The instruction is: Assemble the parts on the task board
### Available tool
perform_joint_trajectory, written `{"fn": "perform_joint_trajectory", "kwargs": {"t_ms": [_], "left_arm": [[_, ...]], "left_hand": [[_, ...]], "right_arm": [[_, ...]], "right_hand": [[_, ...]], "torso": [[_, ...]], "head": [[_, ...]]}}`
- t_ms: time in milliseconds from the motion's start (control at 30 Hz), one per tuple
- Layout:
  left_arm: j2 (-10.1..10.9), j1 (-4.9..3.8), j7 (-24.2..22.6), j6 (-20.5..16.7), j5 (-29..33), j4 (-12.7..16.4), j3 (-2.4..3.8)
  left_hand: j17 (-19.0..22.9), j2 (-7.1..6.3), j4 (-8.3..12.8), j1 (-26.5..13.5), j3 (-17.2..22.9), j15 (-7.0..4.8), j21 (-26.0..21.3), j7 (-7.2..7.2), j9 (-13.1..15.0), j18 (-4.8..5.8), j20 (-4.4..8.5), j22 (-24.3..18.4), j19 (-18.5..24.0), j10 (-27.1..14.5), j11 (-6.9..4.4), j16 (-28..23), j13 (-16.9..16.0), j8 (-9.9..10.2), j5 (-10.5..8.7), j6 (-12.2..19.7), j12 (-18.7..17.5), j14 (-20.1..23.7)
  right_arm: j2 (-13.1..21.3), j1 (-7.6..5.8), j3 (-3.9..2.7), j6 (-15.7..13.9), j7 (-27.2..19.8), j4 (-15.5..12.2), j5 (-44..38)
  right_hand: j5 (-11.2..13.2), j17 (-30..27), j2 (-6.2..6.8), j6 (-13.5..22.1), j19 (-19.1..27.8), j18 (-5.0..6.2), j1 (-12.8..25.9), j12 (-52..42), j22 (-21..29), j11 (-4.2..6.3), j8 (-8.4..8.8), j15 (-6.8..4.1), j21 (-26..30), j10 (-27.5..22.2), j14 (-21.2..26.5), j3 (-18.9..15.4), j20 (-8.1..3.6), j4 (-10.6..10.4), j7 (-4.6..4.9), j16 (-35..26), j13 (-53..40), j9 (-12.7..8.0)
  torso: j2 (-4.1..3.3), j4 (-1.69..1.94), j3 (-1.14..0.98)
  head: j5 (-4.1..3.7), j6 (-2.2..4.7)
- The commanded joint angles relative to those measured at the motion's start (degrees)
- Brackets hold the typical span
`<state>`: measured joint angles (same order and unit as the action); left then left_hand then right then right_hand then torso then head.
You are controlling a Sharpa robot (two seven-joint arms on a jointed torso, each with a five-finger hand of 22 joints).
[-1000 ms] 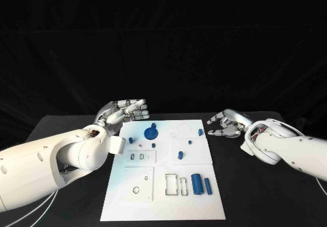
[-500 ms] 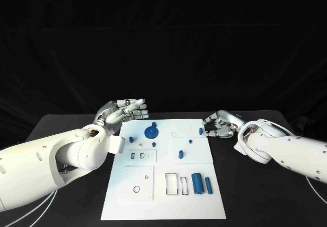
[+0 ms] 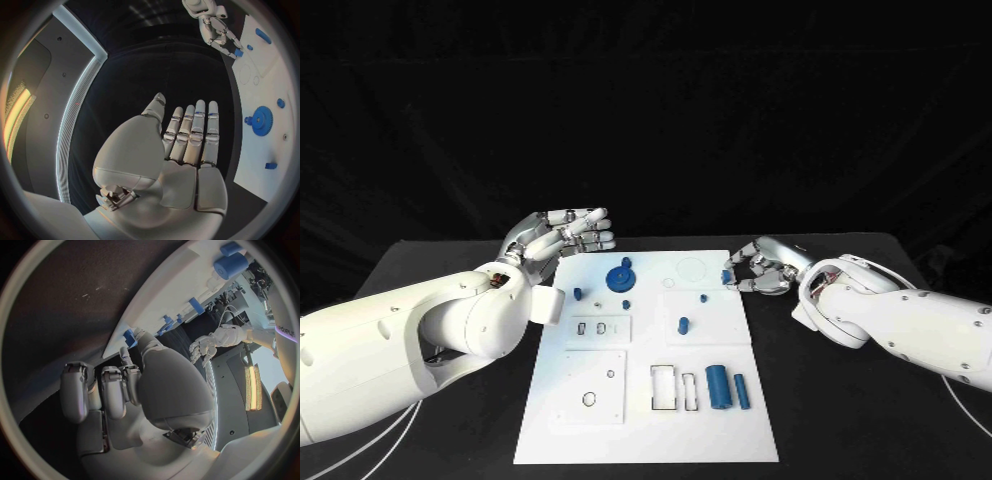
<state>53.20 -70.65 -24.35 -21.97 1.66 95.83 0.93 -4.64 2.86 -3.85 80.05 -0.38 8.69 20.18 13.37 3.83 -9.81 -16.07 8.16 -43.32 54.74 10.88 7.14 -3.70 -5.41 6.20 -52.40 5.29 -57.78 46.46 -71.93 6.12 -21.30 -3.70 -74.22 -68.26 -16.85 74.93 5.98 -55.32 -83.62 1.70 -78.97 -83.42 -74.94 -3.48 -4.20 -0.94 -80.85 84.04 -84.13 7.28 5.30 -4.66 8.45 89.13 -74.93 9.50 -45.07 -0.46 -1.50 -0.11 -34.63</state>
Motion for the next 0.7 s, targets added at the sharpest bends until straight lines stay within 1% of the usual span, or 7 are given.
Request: {"fn": "perform_joint_trajectory", "kwargs": {"t_ms": [33,100,233,567,700], "left_arm": [[-0.02,-0.01,-0.37,1.07,0.08,0.15,0.03],[-0.02,-0.01,-0.36,1.08,0.08,0.17,0.03],[-0.02,-0.01,-0.34,1.06,0.08,0.17,0.03],[0.05,-0.01,-0.27,1.04,0.08,0.21,0.03],[0.08,-0.01,-0.3,0.96,0.08,0.24,0.03]], "left_hand": [[0.08,0.47,0.29,0.33,0.06,0.22,0.27,0.6,-0.02,-0.6,-0.21,-0.08,0.33,0.16,0.35,-0.26,-0.07,0.28,0.04,-0.06,-0.27,-0.15],[0.08,0.47,0.29,0.33,0.06,0.22,0.27,0.6,-0.02,-0.6,-0.21,-0.08,0.33,0.16,0.35,-0.26,-0.07,0.28,0.04,-0.06,-0.27,-0.15],[0.08,0.47,0.29,0.33,0.06,0.22,0.27,0.6,-0.02,-0.6,-0.21,-0.08,0.33,0.16,0.35,-0.26,-0.07,0.28,0.04,-0.06,-0.27,-0.15],[0.08,0.47,0.29,0.33,0.06,0.22,0.27,0.6,-0.02,-0.6,-0.21,-0.08,0.33,0.16,0.35,-0.26,-0.07,0.28,0.04,-0.06,-0.27,-0.15],[0.08,0.5,0.33,0.37,0.09,0.22,0.28,0.61,-0.02,-0.6,-0.21,-0.09,0.33,0.16,0.36,-0.31,-0.07,0.31,0.05,-0.07,-0.3,-0.17]], "right_arm": [[-0.25,0.11,0.0,0.82,0.46,0.16,-0.77],[-0.38,0.13,0.0,0.79,0.51,0.24,-0.77],[-0.67,0.2,0.0,0.69,0.6,0.39,-0.77],[-1.18,0.27,0.0,0.1,0.73,0.73,-0.76],[-1.35,0.28,0.0,-0.01,0.95,0.81,-0.76]], "right_hand": [[-0.23,14.1,-0.55,-0.97,-0.44,0.77,-0.07,-0.46,-6.12,-0.2,-0.42,0.14,-0.28,0.93,-5.64,0.01,0.05,0.13,0.01,0.42,-9.22,0.16],[-0.24,14.19,-0.8,-1.74,-0.53,0.75,-0.11,-0.6,-6.24,-0.17,-0.69,0.11,-0.37,1.06,-5.66,0.12,0.03,0.12,-0.02,0.46,-9.35,0.29],[-0.24,14.4,-1.11,-2.56,-0.72,0.68,-0.19,-0.85,-6.53,-0.13,-0.98,0.08,-0.62,1.26,-5.71,0.29,0.0,0.11,-0.06,0.56,-9.58,0.41],[-0.15,14.58,-1.25,-2.73,-0.85,0.62,-0.24,-0.95,-6.73,-0.12,-1.01,0.06,-0.81,1.35,-5.75,0.37,-0.01,0.12,-0.06,0.64,-9.68,0.43],[-0.07,14.74,-1.27,-2.72,-1.0,0.56,-0.17,-1.04,-6.95,-0.14,-0.98,0.08,-1.01,1.43,-5.79,0.36,-0.01,0.08,-0.01,0.71,-9.77,0.41]], "torso": [[0.01,-0.05,0.01],[0.01,0.0,-0.03],[0.0,0.01,-0.02],[-0.02,-0.03,-0.03],[-0.04,0.03,-0.02]], "head": [[0.01,-0.05],[0.03,-0.07],[0.05,-0.06],[0.23,0.03],[0.22,-0.01]]}}
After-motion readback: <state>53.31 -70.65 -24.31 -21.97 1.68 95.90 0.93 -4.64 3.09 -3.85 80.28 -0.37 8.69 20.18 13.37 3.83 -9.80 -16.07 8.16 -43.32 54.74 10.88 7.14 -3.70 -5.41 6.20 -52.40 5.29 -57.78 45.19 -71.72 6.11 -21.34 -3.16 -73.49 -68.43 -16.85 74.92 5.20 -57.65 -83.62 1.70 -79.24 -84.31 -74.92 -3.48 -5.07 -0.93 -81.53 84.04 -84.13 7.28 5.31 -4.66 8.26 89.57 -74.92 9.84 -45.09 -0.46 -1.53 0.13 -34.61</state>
